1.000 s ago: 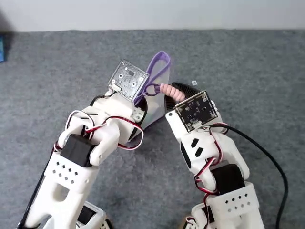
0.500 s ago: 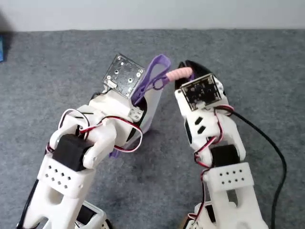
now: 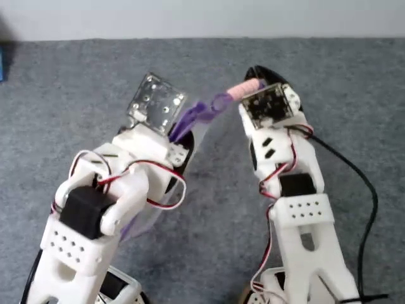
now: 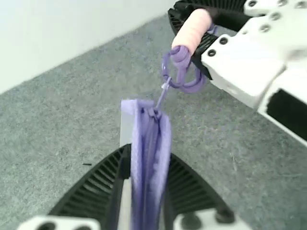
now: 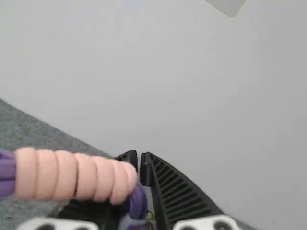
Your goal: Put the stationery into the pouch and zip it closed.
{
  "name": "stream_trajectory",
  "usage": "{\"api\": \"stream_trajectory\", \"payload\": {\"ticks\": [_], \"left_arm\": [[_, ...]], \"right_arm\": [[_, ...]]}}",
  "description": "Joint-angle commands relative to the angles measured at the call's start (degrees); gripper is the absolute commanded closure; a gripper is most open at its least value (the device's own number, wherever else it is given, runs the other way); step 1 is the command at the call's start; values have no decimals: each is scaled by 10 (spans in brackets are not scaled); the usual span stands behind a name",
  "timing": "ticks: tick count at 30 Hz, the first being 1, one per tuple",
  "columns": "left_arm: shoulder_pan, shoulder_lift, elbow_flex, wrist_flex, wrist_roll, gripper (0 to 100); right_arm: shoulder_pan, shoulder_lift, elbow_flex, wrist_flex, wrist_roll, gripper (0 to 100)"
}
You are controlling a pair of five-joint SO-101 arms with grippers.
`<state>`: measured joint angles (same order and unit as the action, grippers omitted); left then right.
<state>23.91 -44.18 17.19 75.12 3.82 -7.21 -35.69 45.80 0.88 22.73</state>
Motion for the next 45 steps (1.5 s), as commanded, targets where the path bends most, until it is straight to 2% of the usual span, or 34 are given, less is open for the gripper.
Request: {"api": "stream_trajectory", "payload": {"ticks": [1,8,13,26,36,45], "left_arm": [[-3,-44,-36,7,17,991],[-6,-46,-43,4,42,991],[-6,-46,-95,7,55,991],[-4,-45,-196,31,76,991],[-6,-44,-298,58,96,991],[-6,-41,-354,70,96,991]], "right_arm": [[47,31,-43,-10,4,991],[47,37,-41,1,4,991],[62,39,-41,41,4,991],[108,96,-45,36,4,991],[113,144,-44,36,4,991],[169,189,-45,36,4,991]]}}
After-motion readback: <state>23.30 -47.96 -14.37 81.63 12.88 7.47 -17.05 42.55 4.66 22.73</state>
